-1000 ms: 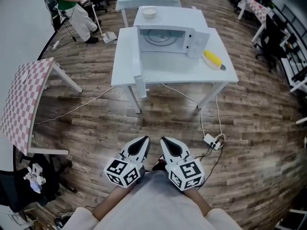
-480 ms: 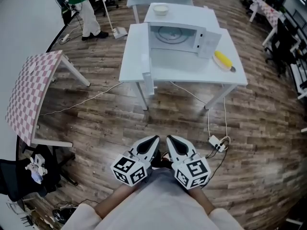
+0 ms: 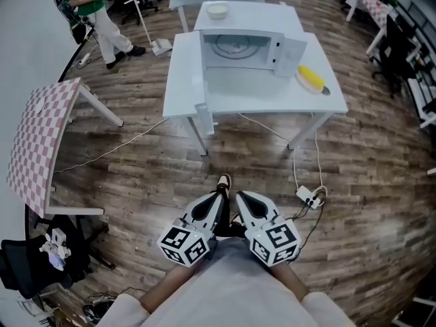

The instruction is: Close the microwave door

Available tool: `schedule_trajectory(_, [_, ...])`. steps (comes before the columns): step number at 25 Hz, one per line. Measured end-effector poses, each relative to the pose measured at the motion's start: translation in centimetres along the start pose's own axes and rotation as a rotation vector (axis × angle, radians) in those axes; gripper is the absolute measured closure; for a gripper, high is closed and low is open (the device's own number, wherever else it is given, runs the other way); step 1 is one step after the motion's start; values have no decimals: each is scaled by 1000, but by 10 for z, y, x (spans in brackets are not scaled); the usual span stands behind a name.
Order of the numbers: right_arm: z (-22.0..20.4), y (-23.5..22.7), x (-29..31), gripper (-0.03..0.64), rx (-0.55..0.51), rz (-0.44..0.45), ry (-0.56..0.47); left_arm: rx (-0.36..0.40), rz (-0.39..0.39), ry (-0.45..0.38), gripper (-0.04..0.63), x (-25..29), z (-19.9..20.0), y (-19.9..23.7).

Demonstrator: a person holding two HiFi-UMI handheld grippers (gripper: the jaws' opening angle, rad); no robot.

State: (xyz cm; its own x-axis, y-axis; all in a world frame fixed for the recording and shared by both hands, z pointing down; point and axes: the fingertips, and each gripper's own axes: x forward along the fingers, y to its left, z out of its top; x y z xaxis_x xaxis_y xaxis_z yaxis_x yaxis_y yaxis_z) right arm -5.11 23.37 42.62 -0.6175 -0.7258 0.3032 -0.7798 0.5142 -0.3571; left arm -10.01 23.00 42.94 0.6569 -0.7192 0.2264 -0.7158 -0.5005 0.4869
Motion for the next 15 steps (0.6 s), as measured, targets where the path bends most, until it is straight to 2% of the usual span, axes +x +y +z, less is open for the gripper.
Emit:
schedule_trajectory(4, [-1, -3, 0, 594, 9, -2, 10, -16, -11, 13, 578, 6, -4, -2])
schedule_trajectory(10, [-3, 12, 15, 594, -26, 79, 45, -52, -3, 26, 578, 11, -4, 7])
schedule_trajectory(15, [1, 4, 27, 594, -16, 82, 54, -50, 16, 29, 578, 18, 2, 18])
